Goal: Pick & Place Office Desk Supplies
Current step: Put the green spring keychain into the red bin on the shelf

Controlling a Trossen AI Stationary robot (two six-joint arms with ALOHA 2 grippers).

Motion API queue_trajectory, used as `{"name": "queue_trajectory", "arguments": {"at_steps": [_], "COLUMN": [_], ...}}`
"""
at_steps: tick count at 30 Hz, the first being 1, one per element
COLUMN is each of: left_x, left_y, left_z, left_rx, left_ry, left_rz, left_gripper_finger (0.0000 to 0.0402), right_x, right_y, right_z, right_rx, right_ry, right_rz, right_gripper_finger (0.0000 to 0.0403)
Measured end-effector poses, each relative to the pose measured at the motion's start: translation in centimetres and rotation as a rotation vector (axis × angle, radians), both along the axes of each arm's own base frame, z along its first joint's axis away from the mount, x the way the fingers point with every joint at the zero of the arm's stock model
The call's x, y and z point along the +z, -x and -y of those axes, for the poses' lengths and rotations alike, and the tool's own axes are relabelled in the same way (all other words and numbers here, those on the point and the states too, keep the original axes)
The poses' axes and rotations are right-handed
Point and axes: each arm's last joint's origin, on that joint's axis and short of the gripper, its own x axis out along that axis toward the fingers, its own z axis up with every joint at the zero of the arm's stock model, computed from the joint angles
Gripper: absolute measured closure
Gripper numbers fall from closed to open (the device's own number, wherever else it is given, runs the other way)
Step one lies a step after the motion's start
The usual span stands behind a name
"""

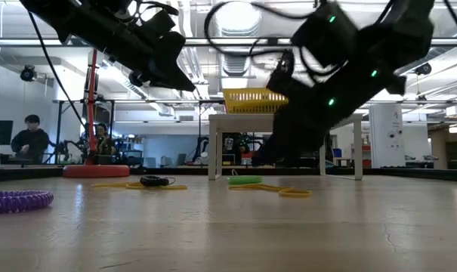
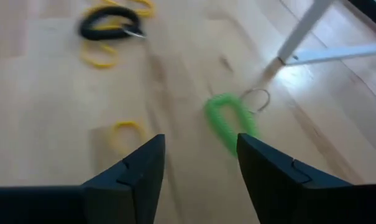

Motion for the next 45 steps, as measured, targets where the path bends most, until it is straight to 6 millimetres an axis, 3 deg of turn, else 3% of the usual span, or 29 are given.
{"name": "queue_trajectory", "arguments": {"at_steps": [4, 18, 30, 40, 45], "left_x": [0.0, 0.0, -0.1, -0.2, -0.6], "left_y": [0.0, 0.0, 0.0, 0.1, 0.1], "left_z": [0.0, 0.0, 0.0, 0.1, 0.3], "left_rx": [0.000, 0.003, 0.009, -0.006, -0.110], "left_ry": [0.000, 0.009, 0.020, 0.030, 0.083], "left_rz": [0.000, 0.003, 0.005, -0.006, -0.034], "left_gripper_finger": [0.0400, 0.0400, 0.0400, 0.0400, 0.0400], "right_x": [-1.3, -1.4, -1.4, -1.2, 0.2], "right_y": [-0.9, -1.5, -1.5, -1.5, -1.5], "right_z": [1.4, 5.1, 4.7, 2.2, 1.5], "right_rx": [-0.051, 0.039, 0.157, 0.281, 0.338], "right_ry": [0.005, -0.108, -0.158, -0.163, -0.197], "right_rz": [-0.012, -0.037, -0.050, -0.059, -0.011], "right_gripper_finger": [0.0211, 0.0234, 0.0309, 0.0389, 0.0394]}}
